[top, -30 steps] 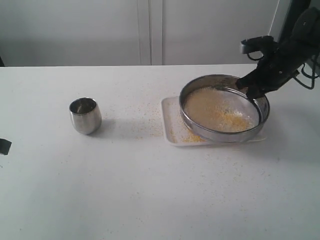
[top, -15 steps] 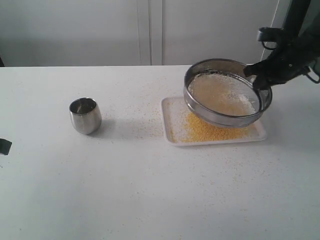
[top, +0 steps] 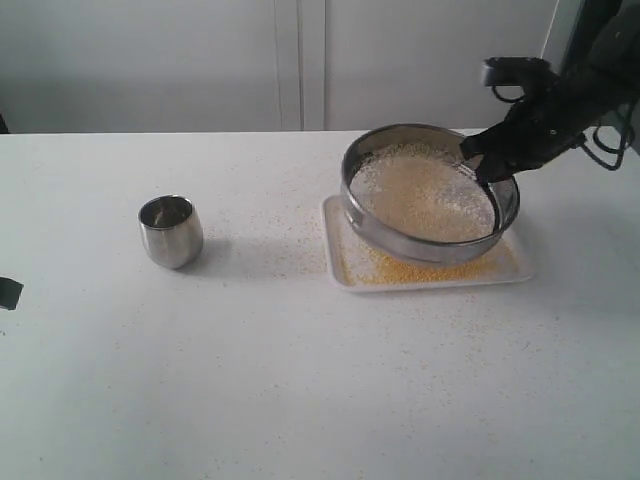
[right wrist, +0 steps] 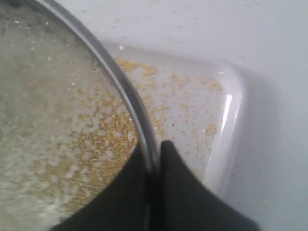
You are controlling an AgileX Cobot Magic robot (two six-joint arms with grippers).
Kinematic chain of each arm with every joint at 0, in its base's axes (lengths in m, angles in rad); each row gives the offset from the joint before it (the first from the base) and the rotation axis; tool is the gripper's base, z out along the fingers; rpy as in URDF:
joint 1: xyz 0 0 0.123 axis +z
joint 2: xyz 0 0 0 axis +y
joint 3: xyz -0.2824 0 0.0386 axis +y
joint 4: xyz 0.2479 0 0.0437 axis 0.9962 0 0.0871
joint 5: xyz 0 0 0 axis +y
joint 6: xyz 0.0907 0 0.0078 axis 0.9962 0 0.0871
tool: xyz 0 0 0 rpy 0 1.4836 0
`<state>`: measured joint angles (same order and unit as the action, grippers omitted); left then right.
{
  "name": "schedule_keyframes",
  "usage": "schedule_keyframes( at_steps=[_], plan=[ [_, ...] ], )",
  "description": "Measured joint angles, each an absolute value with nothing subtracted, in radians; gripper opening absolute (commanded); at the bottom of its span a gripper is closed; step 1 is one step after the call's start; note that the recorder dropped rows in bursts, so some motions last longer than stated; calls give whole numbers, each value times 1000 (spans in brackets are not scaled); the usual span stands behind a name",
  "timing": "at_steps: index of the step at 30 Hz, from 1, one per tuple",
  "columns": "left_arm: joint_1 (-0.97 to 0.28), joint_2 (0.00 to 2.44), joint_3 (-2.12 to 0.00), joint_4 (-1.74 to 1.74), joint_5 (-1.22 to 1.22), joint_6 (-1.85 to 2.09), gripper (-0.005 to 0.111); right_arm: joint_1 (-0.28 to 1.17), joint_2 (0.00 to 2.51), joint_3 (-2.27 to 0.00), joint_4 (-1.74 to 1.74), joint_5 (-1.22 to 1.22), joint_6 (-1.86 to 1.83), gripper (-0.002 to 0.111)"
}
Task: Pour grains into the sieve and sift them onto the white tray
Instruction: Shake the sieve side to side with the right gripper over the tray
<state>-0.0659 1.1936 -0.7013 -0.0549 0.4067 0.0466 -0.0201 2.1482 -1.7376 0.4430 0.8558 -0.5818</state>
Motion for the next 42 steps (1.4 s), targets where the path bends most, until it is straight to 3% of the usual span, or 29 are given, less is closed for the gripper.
schedule_keyframes(
  at_steps=[4,8,12,16,20,24,28,33,38,42],
  plan=[
    [-66,1194,-701,-55,407,47,0,-12,2143,-1738,372,820,-285,0],
    [-66,1194,-701,-55,407,47,0,-18,2143,-1741,385,865,-523,0],
    [-66,1194,-701,-55,407,47,0,-4,2150,-1737,312,839,-245,0],
    [-66,1194,-701,-55,407,47,0,1,2146,-1746,304,895,-469,0],
    [-66,1194,-701,-55,407,47,0,8,2148,-1746,232,881,-250,0],
    [-66,1194,-701,-55,407,47,0,2,2144,-1751,282,973,-542,0],
    [-66,1194,-701,-55,407,47,0,8,2144,-1751,264,881,-207,0],
    [-66,1194,-701,-55,407,47,0,9,2140,-1770,406,996,-604,0],
    [-66,1194,-701,-55,407,47,0,16,2138,-1772,273,890,-212,0],
    [-66,1194,-701,-55,407,47,0,11,2126,-1781,267,989,-575,0]
  ],
)
